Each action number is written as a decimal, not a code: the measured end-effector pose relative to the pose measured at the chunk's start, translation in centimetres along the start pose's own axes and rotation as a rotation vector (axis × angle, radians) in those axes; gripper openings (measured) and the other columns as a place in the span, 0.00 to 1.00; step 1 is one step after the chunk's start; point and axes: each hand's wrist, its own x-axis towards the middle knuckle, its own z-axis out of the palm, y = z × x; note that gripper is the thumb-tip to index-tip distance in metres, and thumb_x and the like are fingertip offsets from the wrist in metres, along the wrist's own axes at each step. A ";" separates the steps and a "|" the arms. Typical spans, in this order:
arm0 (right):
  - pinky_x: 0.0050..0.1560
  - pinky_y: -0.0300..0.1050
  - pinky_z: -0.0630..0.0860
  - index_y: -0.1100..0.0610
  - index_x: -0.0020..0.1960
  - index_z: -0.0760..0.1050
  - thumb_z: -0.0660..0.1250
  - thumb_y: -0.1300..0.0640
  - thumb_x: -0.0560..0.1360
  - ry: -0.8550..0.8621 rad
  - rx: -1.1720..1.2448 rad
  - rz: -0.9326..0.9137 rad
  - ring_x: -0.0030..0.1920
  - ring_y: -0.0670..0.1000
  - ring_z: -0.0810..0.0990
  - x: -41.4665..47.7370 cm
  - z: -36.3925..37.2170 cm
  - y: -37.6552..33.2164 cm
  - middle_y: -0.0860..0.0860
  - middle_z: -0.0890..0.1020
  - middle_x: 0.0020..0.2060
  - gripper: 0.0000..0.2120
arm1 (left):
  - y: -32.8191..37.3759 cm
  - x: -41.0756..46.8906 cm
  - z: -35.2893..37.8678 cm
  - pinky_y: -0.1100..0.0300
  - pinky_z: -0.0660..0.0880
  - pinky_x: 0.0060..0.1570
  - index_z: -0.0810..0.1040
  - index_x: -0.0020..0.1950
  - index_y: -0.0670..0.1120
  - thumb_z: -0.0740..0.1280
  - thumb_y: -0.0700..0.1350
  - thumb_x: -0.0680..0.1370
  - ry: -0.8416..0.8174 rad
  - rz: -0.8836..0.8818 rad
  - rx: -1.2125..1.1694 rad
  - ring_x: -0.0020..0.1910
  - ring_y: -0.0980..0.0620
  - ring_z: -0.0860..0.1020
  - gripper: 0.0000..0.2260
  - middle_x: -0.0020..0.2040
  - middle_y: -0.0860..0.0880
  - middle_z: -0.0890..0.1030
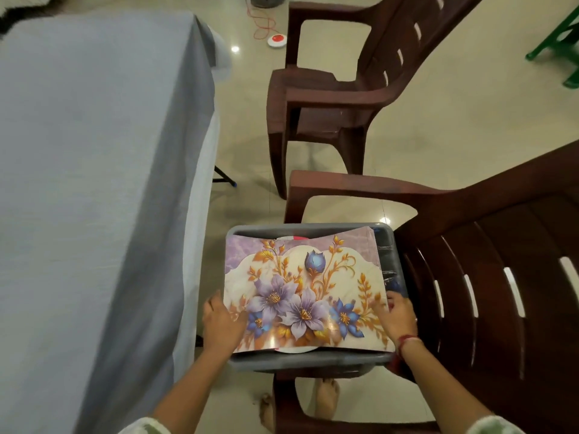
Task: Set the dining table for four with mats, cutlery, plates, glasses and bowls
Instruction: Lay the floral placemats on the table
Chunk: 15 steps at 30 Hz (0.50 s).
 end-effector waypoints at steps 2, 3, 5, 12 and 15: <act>0.48 0.49 0.77 0.58 0.56 0.76 0.71 0.50 0.72 -0.012 -0.051 0.005 0.49 0.57 0.79 0.4 0.2 -0.1 0.58 0.79 0.52 0.17 | -0.6 -0.3 -0.1 0.48 0.69 0.62 0.59 0.73 0.40 0.70 0.45 0.75 0.011 0.007 -0.014 0.68 0.39 0.66 0.31 0.71 0.39 0.63; 0.47 0.48 0.76 0.59 0.55 0.76 0.70 0.52 0.73 -0.019 -0.070 0.005 0.48 0.57 0.79 0.6 0.2 -0.2 0.58 0.79 0.51 0.15 | -0.8 -0.4 0.0 0.48 0.69 0.62 0.60 0.73 0.41 0.70 0.45 0.75 0.020 0.016 -0.021 0.68 0.39 0.66 0.31 0.71 0.39 0.63; 0.44 0.45 0.72 0.60 0.53 0.75 0.69 0.54 0.74 -0.037 -0.094 0.018 0.47 0.56 0.78 0.5 0.2 -0.4 0.57 0.80 0.49 0.12 | -1.1 -0.6 0.0 0.49 0.68 0.62 0.61 0.73 0.41 0.69 0.45 0.75 0.033 0.023 -0.035 0.67 0.39 0.66 0.30 0.70 0.39 0.63; 0.40 0.44 0.71 0.59 0.52 0.66 0.58 0.58 0.80 0.009 -0.015 -0.068 0.43 0.56 0.77 -1.6 0.0 -2.2 0.57 0.78 0.45 0.04 | -0.4 -2.0 -0.6 0.52 0.70 0.58 0.65 0.69 0.42 0.69 0.46 0.75 0.031 0.105 -0.048 0.66 0.42 0.68 0.25 0.68 0.41 0.65; 0.43 0.49 0.76 0.58 0.57 0.66 0.56 0.58 0.81 0.077 -0.001 -0.121 0.45 0.60 0.79 -3.1 -0.8 -3.4 0.58 0.79 0.44 0.07 | 0.6 -2.8 -1.8 0.51 0.70 0.61 0.64 0.70 0.44 0.68 0.47 0.76 0.022 0.138 -0.062 0.67 0.43 0.67 0.25 0.69 0.42 0.63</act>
